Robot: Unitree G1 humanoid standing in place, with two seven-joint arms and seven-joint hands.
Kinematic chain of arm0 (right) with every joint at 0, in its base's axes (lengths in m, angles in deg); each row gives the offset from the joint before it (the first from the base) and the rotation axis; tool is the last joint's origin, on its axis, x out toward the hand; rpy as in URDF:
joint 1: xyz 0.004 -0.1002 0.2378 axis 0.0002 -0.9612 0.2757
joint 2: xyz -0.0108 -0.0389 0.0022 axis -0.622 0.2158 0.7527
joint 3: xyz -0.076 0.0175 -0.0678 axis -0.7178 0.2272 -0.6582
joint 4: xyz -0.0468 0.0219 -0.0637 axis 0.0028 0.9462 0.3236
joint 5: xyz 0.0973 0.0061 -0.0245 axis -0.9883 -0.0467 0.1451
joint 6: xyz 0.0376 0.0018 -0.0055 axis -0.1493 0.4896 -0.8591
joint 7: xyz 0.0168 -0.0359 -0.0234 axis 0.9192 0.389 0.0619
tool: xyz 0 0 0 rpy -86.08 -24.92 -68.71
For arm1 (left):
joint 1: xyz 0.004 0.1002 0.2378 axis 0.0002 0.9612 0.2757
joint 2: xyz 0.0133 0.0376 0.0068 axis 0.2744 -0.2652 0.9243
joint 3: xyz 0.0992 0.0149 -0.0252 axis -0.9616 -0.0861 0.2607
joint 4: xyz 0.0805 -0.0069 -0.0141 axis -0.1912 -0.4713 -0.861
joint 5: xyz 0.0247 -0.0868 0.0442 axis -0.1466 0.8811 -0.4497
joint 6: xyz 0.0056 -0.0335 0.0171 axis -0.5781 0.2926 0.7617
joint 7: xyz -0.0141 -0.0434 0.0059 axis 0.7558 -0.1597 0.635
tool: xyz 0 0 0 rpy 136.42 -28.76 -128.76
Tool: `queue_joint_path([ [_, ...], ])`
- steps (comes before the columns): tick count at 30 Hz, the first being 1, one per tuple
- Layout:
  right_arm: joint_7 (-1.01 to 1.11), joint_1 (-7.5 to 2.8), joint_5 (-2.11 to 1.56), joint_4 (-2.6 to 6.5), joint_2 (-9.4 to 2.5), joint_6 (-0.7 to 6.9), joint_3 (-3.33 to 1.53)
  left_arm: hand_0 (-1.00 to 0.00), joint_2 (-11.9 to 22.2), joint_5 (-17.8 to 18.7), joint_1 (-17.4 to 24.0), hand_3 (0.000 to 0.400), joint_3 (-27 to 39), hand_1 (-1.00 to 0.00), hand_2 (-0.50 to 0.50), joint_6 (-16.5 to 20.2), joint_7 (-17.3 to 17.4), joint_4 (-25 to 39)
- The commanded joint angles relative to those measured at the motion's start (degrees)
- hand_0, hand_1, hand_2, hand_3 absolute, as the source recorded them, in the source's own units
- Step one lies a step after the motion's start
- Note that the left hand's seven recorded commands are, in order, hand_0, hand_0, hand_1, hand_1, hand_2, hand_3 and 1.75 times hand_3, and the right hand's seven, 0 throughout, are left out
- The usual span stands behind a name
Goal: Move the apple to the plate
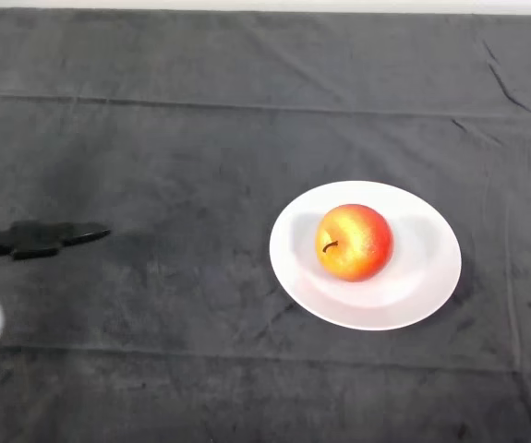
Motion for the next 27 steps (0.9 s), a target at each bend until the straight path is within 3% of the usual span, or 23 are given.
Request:
queue_joint_path([
  [1, 0.14, 0.04, -0.87, -1.46, 0.34, -0.17, 0.00, 0.00, 2.40, 1.34, 2.95, 0.000, 2.02, 0.00, 0.00, -1.11, -0.54, -3.56],
  [15, 0.19, 0.08, -0.89, -1.33, 0.40, -0.16, 0.04, 0.00, -1.05, 8.55, 3.71, 0.000, 13.19, 0.00, 0.00, -2.42, 1.07, -15.23],
  [27, 0.25, 0.13, -0.91, -1.17, 0.47, -0.16, 0.08, 0.00, -2.47, 9.55, 1.78, 0.000, 17.77, 0.00, 0.00, -1.02, 1.52, -20.37],
])
